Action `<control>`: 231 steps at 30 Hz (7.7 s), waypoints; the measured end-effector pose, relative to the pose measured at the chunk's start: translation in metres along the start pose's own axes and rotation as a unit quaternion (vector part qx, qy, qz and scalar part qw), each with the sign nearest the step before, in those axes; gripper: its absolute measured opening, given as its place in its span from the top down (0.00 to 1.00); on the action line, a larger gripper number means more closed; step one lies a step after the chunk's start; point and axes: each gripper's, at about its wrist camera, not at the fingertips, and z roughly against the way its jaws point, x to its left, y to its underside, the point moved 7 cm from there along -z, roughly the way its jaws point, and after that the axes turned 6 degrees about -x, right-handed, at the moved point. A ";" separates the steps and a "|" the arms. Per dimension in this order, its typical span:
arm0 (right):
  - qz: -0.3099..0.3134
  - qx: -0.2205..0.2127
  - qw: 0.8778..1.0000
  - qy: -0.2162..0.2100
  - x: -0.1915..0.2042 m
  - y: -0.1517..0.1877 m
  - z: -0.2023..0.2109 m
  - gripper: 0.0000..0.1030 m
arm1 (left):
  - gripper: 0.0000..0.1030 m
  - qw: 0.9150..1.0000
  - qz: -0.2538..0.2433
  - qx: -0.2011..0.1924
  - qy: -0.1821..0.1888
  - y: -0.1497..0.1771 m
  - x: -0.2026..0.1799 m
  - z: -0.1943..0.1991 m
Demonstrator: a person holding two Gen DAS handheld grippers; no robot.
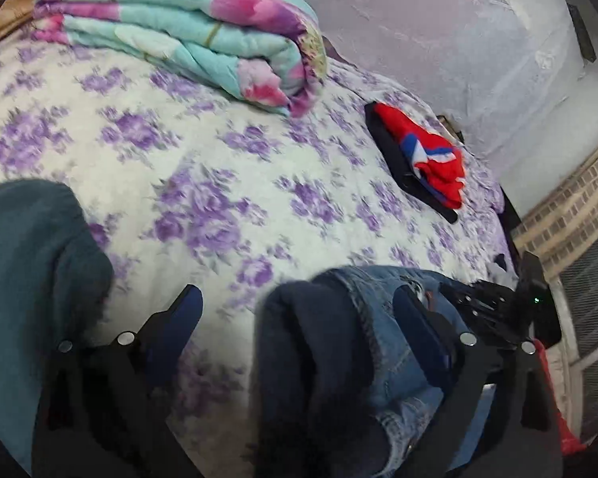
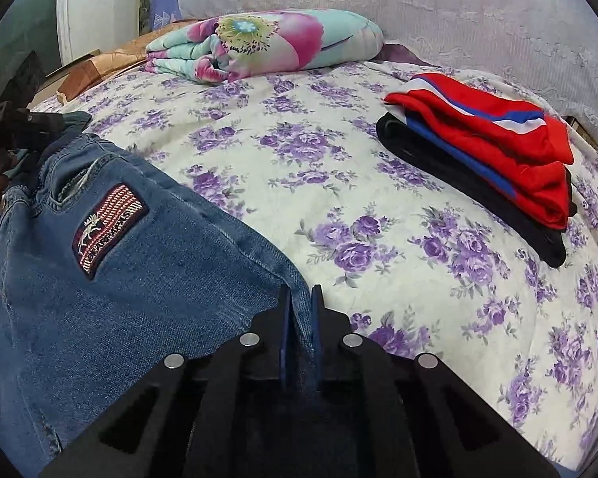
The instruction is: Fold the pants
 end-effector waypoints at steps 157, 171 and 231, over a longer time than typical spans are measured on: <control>0.394 -0.099 0.907 0.111 0.176 0.159 0.187 0.90 | 0.39 0.991 0.021 -0.081 -0.108 0.137 -0.065 0.103; 0.323 -0.108 0.935 0.097 0.185 0.205 0.213 0.93 | 0.75 0.987 0.011 -0.107 -0.119 0.183 -0.062 0.151; -0.513 -0.175 0.838 0.071 -0.048 0.328 0.378 0.76 | 0.04 0.943 -0.233 -0.141 -0.192 0.218 -0.143 0.074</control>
